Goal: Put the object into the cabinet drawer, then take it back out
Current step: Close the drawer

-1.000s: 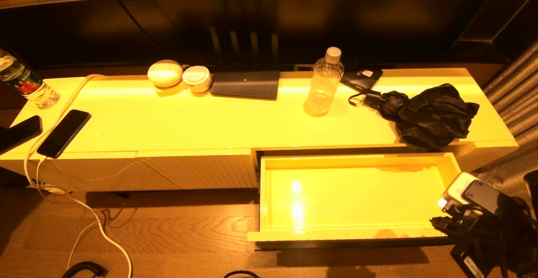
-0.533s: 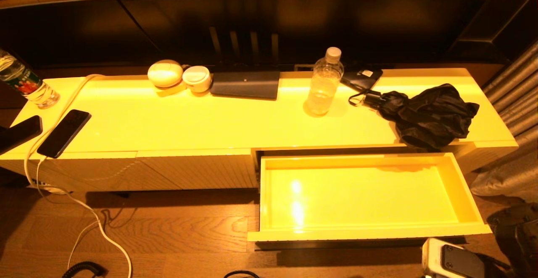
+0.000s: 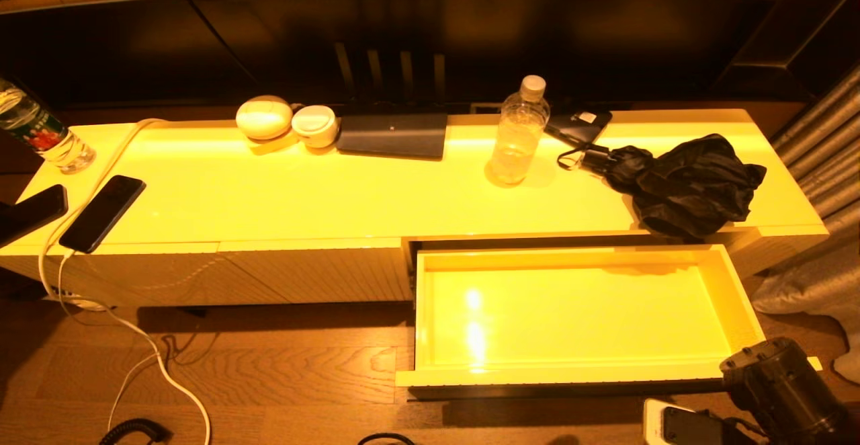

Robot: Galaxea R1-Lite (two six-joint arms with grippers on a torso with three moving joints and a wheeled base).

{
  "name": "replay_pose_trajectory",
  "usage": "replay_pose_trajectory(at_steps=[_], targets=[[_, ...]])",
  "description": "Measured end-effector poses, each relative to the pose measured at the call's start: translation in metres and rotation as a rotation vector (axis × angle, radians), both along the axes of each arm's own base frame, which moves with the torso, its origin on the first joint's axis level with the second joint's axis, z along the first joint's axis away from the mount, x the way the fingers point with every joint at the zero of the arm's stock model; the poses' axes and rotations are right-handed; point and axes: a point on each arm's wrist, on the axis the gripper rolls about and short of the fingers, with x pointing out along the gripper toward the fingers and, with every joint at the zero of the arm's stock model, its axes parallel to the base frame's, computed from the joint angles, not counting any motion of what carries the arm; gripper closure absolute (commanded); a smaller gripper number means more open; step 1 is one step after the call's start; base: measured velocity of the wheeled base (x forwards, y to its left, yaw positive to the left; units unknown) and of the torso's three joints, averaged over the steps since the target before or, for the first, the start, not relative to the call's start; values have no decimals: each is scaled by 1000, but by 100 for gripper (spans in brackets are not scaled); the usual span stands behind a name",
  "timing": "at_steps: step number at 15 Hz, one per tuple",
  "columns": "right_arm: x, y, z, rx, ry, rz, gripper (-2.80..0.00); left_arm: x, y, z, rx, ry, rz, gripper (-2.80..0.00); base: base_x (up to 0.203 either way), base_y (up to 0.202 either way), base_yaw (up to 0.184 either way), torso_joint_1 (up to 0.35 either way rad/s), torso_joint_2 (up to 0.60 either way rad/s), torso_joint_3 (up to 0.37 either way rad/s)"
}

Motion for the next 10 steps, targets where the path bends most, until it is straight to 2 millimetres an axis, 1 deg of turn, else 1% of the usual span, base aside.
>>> replay_pose_trajectory(at_steps=[3,5,10], targets=[[21,1,-8,-79,-69,-85,0,0,0,0,0,-1,0,0,0,0,0,0,0,0],[31,3,-15,-131,-91,-116,0,0,0,0,0,0,0,0,0,0,0,0,0,0],[58,15,-26,-156,-192,-164,0,0,0,0,0,0,0,0,0,0,0,0,0,0]])
